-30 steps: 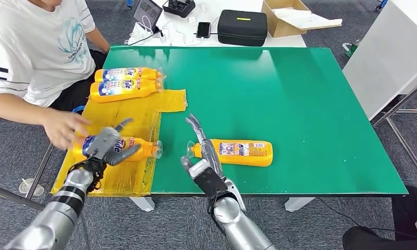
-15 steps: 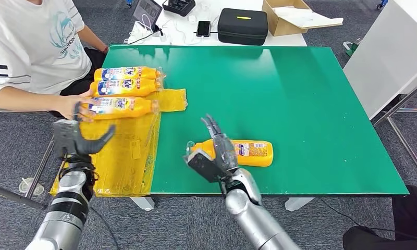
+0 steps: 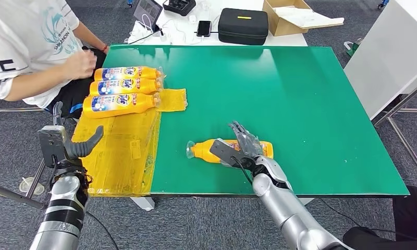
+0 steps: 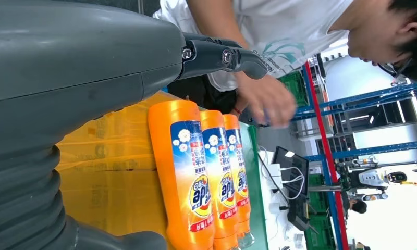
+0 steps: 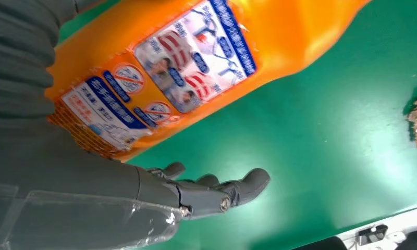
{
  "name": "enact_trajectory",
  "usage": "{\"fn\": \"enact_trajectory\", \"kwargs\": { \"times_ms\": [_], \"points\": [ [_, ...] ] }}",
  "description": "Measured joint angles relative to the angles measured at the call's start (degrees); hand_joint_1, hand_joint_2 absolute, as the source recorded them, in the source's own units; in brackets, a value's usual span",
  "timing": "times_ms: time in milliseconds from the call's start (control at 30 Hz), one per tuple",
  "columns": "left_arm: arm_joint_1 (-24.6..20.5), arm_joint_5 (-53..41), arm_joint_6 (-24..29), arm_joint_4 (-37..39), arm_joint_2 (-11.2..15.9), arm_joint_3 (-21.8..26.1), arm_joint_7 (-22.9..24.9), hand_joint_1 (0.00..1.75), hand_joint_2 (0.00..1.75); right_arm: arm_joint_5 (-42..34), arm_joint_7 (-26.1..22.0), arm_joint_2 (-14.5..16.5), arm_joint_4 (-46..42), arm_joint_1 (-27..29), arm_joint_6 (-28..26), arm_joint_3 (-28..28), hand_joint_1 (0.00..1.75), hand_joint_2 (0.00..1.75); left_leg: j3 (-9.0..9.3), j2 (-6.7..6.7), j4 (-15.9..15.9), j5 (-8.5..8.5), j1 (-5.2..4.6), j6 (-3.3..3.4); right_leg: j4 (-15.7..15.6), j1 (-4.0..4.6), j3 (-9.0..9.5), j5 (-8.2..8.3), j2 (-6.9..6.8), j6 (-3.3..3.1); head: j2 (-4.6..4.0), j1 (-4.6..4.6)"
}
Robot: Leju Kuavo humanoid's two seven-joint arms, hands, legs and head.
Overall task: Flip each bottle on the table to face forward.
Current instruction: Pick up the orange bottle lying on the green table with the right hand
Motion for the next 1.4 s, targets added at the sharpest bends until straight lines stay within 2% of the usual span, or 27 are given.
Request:
{"fn": "enact_trajectory", "kwargs": {
  "times_ms": [300, 600, 767, 1000, 1333, 1400],
  "points": [
    [0.02, -0.65, 0.12, 0.63, 0.00, -0.03, 0.00, 0.00, 1.75, -0.06, 0.88, -1.02, 2.08, -1.62, 2.20, -0.19, 0.00, 1.75, 0.03, 0.00, 0.00, 0.00, -0.01, 0.00, -0.01, -0.02, 0.03, 0.01, 0.00, 0.01, 0.00, 0.01],
    [-1.07, -0.55, -0.20, 2.58, 0.01, -0.04, 0.02, 0.00, 1.75, -0.87, 0.71, -1.83, 5.77, -5.11, 9.82, 0.19, 0.00, 1.75, 0.15, 0.04, 0.00, 0.01, -0.01, 0.00, -0.01, -0.01, 0.11, 0.02, 0.01, 0.01, 0.00, -0.01],
    [-2.52, 0.15, -1.26, 4.91, 0.02, 0.00, 0.02, 0.00, 1.75, 0.57, 1.44, -3.13, 10.06, -9.69, 17.27, 2.62, 0.00, 1.75, 0.33, -0.02, 0.00, 0.02, -0.01, 0.01, -0.02, -0.02, 0.32, 0.02, -0.01, 0.01, 0.00, 0.01],
    [-3.95, 0.24, -2.04, 7.85, -0.03, 0.03, 0.02, 0.00, 1.75, 2.41, 1.36, -4.68, 14.94, -13.92, 22.83, 7.09, 0.09, 1.75, 0.35, -0.04, 0.01, 0.07, -0.04, 0.08, -0.03, -0.04, 0.36, 0.07, -0.01, 0.08, 0.00, 0.01],
    [-5.04, 1.15, -3.16, 10.28, -0.90, 0.08, 0.02, 0.00, 1.75, 4.36, 0.92, -5.65, 18.62, -16.95, 26.70, 13.88, 0.12, 1.75, 0.34, -0.01, 0.01, 0.05, -0.03, 0.07, -0.02, -0.02, 0.34, 0.06, 0.00, 0.08, 0.00, -0.01],
    [-5.10, 1.16, -3.16, 10.50, -0.99, 0.08, 0.02, 0.00, 1.75, 4.41, 0.92, -5.72, 18.94, -17.16, 26.76, 14.51, 0.20, 1.75, 0.34, -0.01, 0.01, 0.05, -0.03, 0.07, -0.02, -0.02, 0.34, 0.06, 0.00, 0.08, 0.00, 0.00]
  ]
}}
